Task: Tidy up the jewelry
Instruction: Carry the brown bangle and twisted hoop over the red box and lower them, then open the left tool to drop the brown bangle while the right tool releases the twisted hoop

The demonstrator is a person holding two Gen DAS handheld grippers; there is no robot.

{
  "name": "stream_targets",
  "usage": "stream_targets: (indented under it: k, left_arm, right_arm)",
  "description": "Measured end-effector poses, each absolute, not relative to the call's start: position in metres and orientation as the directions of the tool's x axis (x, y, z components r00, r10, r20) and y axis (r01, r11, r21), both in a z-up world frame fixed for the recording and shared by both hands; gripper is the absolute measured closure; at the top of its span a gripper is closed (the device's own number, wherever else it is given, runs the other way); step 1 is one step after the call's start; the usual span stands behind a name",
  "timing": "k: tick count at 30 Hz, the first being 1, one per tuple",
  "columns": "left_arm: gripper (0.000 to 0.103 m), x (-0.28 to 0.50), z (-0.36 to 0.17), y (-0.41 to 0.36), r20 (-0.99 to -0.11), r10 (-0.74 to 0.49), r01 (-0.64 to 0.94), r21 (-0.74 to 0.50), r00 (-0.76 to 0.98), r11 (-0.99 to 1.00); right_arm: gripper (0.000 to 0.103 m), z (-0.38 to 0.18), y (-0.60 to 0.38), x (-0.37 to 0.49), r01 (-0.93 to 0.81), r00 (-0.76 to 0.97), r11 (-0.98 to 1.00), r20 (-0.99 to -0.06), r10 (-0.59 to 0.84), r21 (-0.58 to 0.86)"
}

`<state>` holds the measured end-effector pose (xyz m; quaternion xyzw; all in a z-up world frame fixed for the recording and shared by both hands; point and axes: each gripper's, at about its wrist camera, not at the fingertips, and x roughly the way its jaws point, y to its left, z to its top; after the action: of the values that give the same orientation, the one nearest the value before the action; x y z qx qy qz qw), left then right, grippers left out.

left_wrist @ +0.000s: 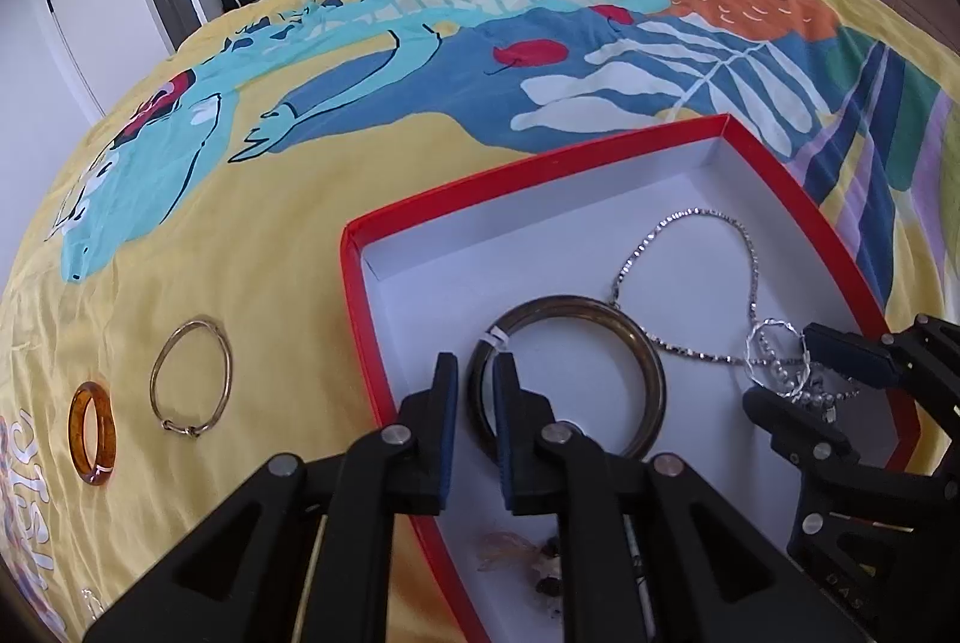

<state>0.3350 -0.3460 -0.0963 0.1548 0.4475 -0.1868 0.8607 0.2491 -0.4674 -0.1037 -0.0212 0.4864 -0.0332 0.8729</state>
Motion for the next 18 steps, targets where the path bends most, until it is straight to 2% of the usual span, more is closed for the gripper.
stream_targets:
  k: [5, 9, 18]
  left_arm:
    - [0.082, 0.331, -0.093, -0.345, -0.824, -0.206, 0.47, 0.08, 0.528, 0.879]
    - [0.067, 0.325, -0.085, -0.345, -0.812, -0.234, 0.481, 0.065, 0.535, 0.874]
    - [0.065, 0.299, -0.046, -0.335, -0.771, -0.283, 0.506, 0.058, 0.57, 0.86]
  right_arm:
    - [0.061, -0.101, -0.469, 0.244, 0.046, 0.527, 0.996, -0.845, -0.086, -0.072]
    - [0.061, -0.093, -0.472, 0.237, 0.063, 0.546, 0.996, -0.834, -0.083, -0.057]
    - [0.057, -0.059, -0.471, 0.213, 0.106, 0.578, 0.993, -0.81, -0.097, -0.044]
